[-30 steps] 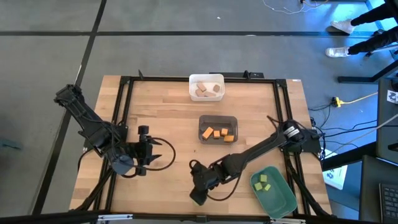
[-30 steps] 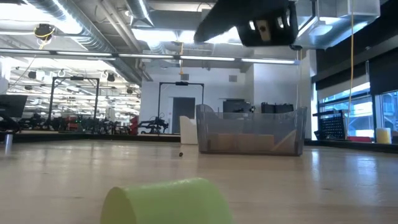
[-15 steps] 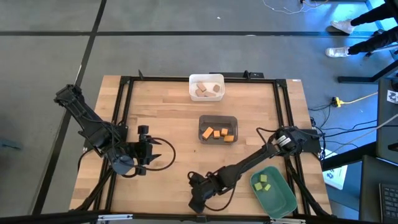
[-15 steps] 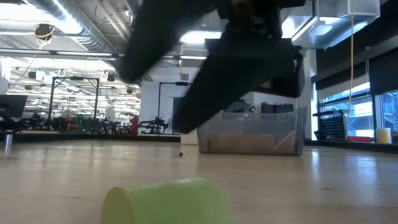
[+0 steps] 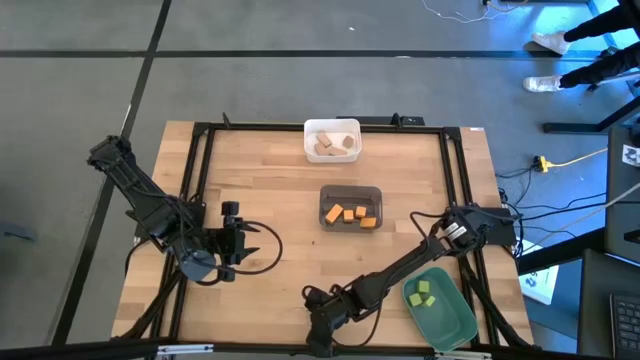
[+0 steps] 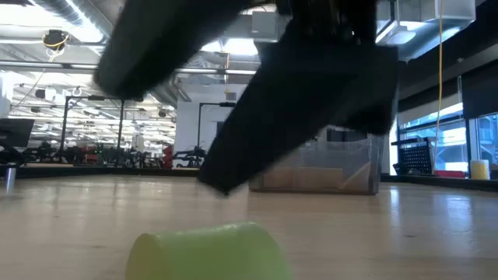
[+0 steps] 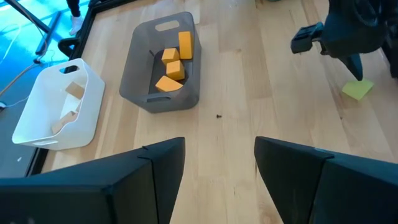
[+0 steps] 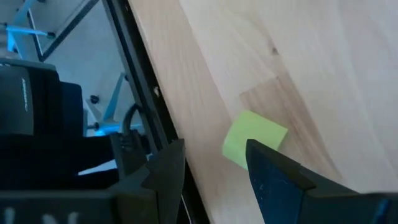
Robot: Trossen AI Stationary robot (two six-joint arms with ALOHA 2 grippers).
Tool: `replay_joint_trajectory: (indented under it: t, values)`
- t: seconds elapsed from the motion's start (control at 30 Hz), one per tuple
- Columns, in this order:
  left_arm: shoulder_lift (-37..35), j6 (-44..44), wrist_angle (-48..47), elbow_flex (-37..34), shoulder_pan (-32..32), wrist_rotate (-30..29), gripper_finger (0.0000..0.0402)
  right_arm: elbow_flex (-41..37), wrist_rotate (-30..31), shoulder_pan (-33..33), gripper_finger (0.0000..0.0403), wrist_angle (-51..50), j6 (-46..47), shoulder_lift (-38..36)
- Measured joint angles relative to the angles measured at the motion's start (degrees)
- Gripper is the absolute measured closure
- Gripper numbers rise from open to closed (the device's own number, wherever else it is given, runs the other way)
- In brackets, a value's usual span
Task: Sort & place blocks by color
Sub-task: Put the green block into the green bin
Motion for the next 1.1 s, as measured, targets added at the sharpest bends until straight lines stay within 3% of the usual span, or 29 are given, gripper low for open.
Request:
replay_joint_trajectory:
  t: [0.27, 0.53, 1.1]
  values:
    - [0.0, -0.14, 0.06, 0.0, 0.02, -0.17, 0.0215, 0.2, -1.4, -0.05, 0.0233, 2.16, -0.39, 2.17]
    - [0.02, -1.27, 0.06, 0.0, 0.02, -0.17, 0.0215, 0.18, 3.03, -0.15, 0.0233, 0.97, -2.43, 2.22]
    - [0.02, -1.29, 0.1, 0.0, 0.0, -0.15, 0.0215, 1.13, 4.51, -3.64, 0.0249, -12.0, -9.29, 1.93]
